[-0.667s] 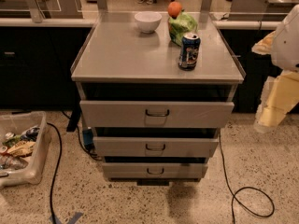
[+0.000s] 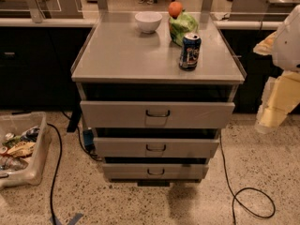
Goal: Open top drawer
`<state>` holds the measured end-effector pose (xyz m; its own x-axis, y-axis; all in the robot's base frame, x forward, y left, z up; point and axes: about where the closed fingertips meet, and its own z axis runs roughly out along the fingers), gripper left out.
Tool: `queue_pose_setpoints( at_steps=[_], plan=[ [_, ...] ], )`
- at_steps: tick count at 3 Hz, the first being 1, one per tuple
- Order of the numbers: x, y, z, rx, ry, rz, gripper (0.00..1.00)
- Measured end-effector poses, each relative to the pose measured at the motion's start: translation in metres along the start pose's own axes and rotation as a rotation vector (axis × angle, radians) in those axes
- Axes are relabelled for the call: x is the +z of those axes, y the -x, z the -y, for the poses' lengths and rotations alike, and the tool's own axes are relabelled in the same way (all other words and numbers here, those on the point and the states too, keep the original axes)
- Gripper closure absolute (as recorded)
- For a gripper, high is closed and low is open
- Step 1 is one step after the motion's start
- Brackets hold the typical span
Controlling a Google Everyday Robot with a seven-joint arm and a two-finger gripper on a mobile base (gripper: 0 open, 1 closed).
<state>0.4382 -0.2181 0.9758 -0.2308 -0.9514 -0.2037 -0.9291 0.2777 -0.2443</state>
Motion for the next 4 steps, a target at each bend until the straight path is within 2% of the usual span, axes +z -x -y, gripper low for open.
queue_pose_setpoints(
  at_steps=[1,2,3,4],
  plan=[
    [0.024,-0.010,0.004,0.054,-0.001,0.034,0.00],
    [0.081,-0.010,0.010,0.112,0.036,0.117,0.00],
    [0.140,0.012,0.015,0.171,0.119,0.257,0.00],
    [0.140,0.012,0.015,0.171,0.118,0.257,0.00]
  ],
)
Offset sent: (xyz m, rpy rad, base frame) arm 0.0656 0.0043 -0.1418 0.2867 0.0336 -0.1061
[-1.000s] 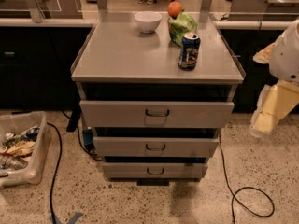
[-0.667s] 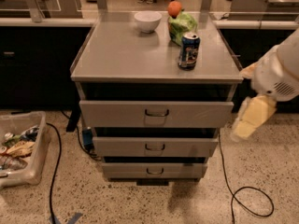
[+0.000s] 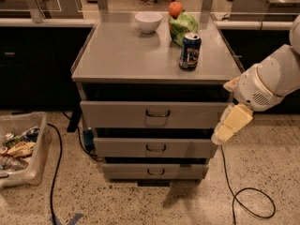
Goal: Open top drawer
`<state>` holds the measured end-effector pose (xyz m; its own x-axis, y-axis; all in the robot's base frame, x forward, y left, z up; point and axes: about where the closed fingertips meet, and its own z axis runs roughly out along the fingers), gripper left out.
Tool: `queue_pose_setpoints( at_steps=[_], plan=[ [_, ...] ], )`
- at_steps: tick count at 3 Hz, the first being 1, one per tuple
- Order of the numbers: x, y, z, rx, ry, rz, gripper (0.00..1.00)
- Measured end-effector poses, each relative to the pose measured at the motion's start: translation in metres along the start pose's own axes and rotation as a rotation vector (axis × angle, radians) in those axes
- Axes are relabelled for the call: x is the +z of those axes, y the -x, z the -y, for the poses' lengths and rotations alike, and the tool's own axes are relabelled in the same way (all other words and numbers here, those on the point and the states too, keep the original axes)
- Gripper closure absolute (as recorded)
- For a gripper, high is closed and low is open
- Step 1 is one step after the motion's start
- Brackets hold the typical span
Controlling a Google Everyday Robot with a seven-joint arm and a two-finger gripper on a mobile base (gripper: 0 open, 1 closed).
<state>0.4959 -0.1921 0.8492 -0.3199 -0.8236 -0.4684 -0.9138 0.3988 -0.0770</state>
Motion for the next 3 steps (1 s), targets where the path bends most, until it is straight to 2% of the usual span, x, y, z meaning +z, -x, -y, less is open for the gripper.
queue_pose_setpoints(
  at_steps=[1,2,3],
  plan=[
    [0.006,0.006,-0.006,-0.041,0.004,0.028,0.00],
    [0.042,0.030,-0.016,-0.113,0.043,0.095,0.00],
    [0.087,0.061,-0.027,-0.169,0.095,0.131,0.00]
  ],
)
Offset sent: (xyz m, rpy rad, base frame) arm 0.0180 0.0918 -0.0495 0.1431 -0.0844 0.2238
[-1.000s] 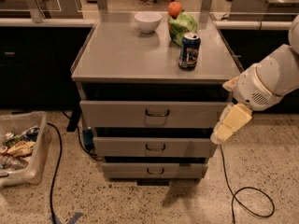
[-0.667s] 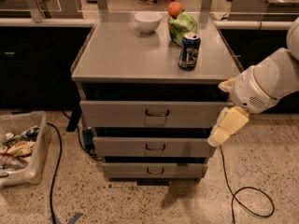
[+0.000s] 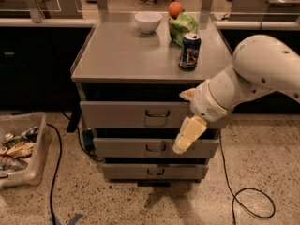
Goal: Open top drawer
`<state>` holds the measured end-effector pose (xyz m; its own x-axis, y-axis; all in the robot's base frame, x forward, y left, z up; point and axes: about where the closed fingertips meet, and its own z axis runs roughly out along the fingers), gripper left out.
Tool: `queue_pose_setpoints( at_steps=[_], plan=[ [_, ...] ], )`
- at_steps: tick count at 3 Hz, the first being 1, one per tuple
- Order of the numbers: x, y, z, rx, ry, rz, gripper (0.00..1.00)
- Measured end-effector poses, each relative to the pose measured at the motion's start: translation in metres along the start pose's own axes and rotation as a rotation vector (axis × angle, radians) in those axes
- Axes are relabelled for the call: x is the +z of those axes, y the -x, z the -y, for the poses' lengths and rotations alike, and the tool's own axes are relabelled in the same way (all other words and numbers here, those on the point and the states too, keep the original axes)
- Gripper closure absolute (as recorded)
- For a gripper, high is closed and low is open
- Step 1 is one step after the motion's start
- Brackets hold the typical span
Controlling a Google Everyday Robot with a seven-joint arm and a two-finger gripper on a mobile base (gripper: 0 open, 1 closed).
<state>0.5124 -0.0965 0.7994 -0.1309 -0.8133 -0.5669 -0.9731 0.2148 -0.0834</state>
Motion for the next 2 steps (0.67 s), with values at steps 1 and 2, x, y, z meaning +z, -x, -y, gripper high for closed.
queue_pose_setpoints(
  at_steps=[1,2],
  plan=[
    [0.0012,0.0011,0.0002,-0.002,0.000,0.002,0.00],
    [0.0036,-0.0068,0.0031,0.017,-0.012,-0.013,0.00]
  ],
)
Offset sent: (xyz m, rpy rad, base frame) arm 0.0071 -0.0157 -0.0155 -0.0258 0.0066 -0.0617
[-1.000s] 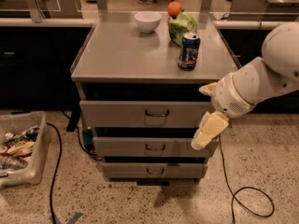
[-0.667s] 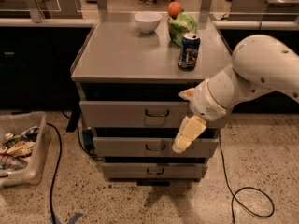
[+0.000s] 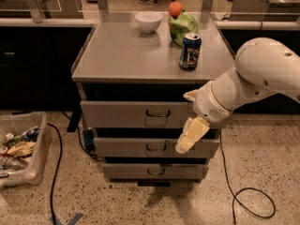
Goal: Open top drawer
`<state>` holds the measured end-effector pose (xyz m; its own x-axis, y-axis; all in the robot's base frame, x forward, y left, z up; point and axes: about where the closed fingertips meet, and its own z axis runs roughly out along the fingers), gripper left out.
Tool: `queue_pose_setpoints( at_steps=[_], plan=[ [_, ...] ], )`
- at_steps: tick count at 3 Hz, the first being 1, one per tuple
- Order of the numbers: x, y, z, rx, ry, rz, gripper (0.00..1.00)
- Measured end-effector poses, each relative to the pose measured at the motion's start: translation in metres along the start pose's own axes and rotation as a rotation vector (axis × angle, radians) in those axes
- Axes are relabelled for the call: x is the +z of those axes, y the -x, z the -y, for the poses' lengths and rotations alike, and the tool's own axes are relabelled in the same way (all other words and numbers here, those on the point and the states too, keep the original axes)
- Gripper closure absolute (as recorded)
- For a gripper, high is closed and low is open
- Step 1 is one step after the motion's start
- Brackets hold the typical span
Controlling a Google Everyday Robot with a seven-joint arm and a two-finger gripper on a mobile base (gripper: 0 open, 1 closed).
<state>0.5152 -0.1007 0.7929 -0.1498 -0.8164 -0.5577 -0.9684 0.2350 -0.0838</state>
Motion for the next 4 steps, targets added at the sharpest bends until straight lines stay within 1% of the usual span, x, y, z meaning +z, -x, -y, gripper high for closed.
queue_pose_setpoints(
  at_steps=[1,2,3,4],
  plan=[
    [0.035,-0.030,0.018,0.102,-0.028,-0.033,0.00],
    [0.035,-0.030,0.017,0.102,-0.028,-0.033,0.00],
    [0.039,-0.029,0.016,0.094,-0.030,-0.047,0.00],
    [0.055,-0.030,0.017,0.088,-0.092,-0.097,0.00]
  ],
)
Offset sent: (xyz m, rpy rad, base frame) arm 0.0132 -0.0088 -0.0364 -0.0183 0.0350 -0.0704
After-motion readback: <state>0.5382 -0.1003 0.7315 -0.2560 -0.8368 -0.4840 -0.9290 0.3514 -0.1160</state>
